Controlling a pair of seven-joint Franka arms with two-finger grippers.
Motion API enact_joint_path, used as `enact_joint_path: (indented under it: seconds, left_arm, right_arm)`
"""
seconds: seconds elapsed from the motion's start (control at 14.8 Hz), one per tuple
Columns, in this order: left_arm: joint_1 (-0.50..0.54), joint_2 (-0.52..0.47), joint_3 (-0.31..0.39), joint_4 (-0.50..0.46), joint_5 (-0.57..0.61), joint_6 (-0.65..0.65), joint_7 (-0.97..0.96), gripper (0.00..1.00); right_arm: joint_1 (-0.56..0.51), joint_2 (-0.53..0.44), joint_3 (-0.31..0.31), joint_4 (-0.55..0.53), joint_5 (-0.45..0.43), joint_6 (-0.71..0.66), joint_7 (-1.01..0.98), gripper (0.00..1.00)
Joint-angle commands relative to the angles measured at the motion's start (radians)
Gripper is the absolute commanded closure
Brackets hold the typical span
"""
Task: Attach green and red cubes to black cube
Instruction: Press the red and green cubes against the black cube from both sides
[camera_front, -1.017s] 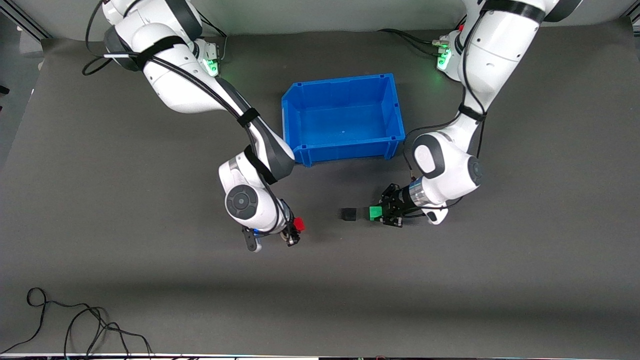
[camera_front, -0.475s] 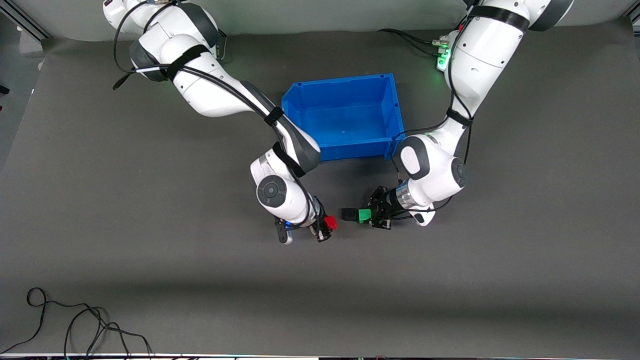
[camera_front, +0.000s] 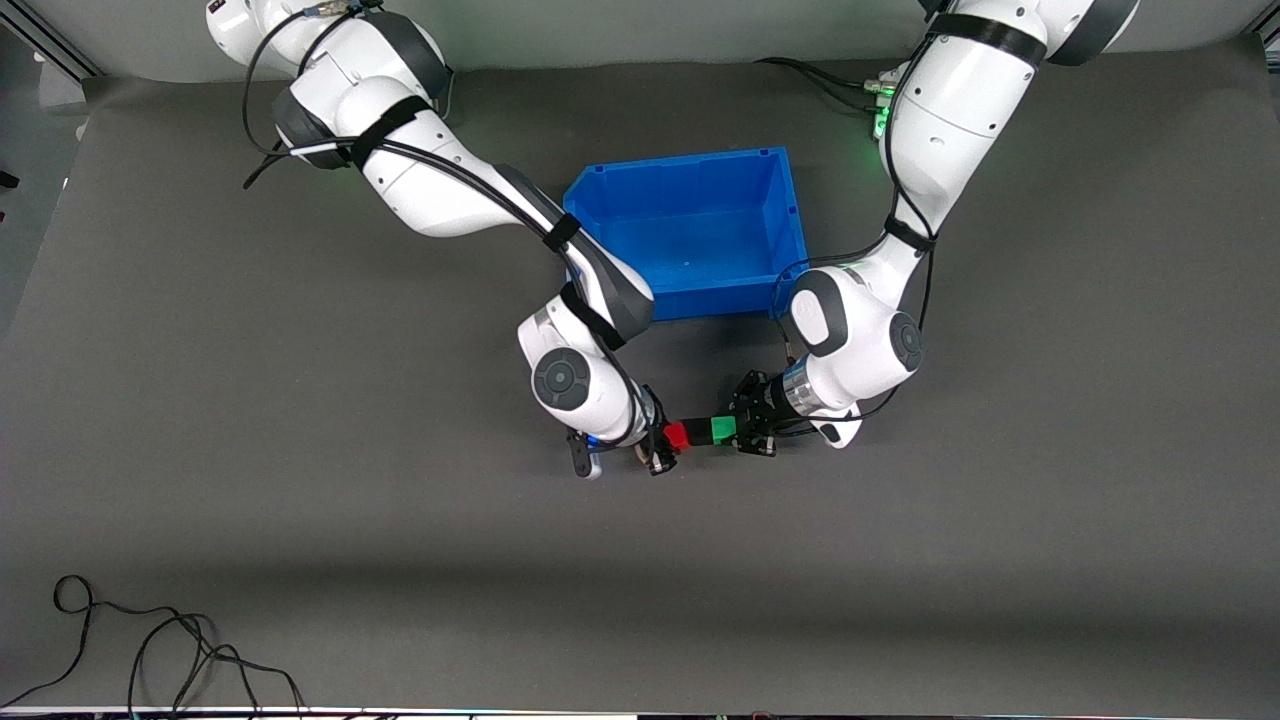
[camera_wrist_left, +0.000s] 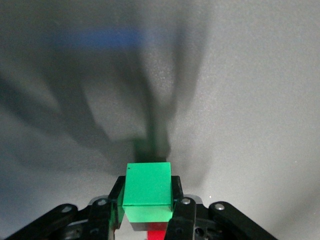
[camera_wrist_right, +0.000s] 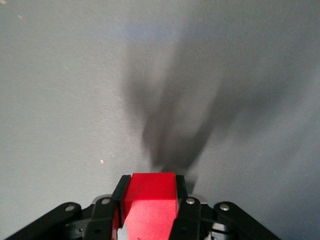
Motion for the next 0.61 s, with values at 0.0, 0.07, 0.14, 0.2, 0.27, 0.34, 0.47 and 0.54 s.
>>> enact_joint_path:
  seconds: [0.0,0.07,0.14,0.2,0.27,0.34,0.47,0.54]
  left_arm:
    - [-0.017,0.011,0.013,0.041,-0.014,0.009,-0.077,0.87]
    - [-0.015,0.010,0.013,0.046,-0.014,0.009,-0.090,0.87]
    - [-0.015,0.010,0.013,0.049,-0.014,0.009,-0.094,0.87]
    - [-0.017,0.010,0.013,0.049,-0.014,0.009,-0.094,0.87]
    - [-0.020,0.010,0.013,0.049,-0.014,0.009,-0.095,0.87]
    - [-0.020,0.010,0.013,0.051,-0.014,0.011,-0.101,0.86]
    - [-0.027,0.011,0.013,0.055,-0.013,0.009,-0.109,0.84]
    - [-0.027,0.011,0.013,0.055,-0.009,0.009,-0.108,0.71]
  right_arm:
    - [0.016,0.042,-0.004,0.043,0.020,0.029,0.019,0.86]
    - [0.016,0.047,-0.004,0.043,0.021,0.031,0.019,0.86]
    - [0.016,0.047,-0.004,0.043,0.022,0.034,0.017,0.86]
    - [0.016,0.047,-0.004,0.043,0.022,0.034,0.017,0.85]
    - [0.016,0.047,-0.004,0.043,0.022,0.034,0.017,0.84]
    - [0.016,0.047,-0.004,0.045,0.022,0.034,0.017,0.82]
    - [0.010,0.047,-0.004,0.048,0.022,0.034,0.014,0.82]
    - [0.010,0.047,-0.004,0.048,0.022,0.035,0.014,0.82]
